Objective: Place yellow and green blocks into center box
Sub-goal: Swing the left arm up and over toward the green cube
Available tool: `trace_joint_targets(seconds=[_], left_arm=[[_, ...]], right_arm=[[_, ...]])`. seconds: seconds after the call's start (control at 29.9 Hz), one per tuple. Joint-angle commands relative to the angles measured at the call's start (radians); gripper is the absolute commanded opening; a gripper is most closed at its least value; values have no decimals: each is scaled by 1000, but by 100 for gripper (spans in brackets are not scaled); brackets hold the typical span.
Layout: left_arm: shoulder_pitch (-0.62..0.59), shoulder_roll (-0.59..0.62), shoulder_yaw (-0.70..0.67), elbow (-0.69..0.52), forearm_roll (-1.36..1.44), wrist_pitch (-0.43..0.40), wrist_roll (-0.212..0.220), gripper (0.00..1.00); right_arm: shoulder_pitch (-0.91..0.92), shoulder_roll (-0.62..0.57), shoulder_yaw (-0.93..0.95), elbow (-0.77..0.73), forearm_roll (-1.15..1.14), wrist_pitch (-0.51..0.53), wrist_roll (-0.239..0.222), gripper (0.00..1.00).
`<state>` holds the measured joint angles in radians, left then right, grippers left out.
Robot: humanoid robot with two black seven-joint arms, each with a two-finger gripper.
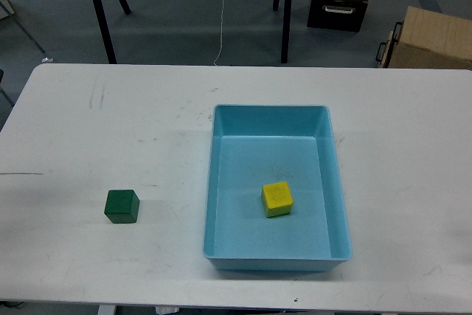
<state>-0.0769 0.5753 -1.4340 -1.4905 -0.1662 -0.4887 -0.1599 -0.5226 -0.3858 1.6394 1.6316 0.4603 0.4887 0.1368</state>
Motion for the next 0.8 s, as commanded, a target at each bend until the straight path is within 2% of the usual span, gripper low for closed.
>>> trace_joint_targets(seconds=[0.0, 0.2, 0.37, 0.57, 0.77], left_arm=[[-118, 168, 139, -2, 5, 0, -3, 100], [-280, 349, 306, -25, 7, 12, -4, 100], [-456, 414, 475, -17, 10, 65, -3, 100], [-867, 408, 932, 68, 11, 117, 0, 100], [-1265, 289, 1347, 176, 23, 133, 13, 100]], right_arm=[[1, 5, 2, 2, 0, 0, 0, 97], [-4, 4, 10, 1, 0, 0, -2, 97], [-5, 8, 2, 2, 0, 0, -2, 97], [-1, 19, -1, -1, 0, 0, -2, 97], [-2, 19, -1, -9, -2, 0, -2, 97]])
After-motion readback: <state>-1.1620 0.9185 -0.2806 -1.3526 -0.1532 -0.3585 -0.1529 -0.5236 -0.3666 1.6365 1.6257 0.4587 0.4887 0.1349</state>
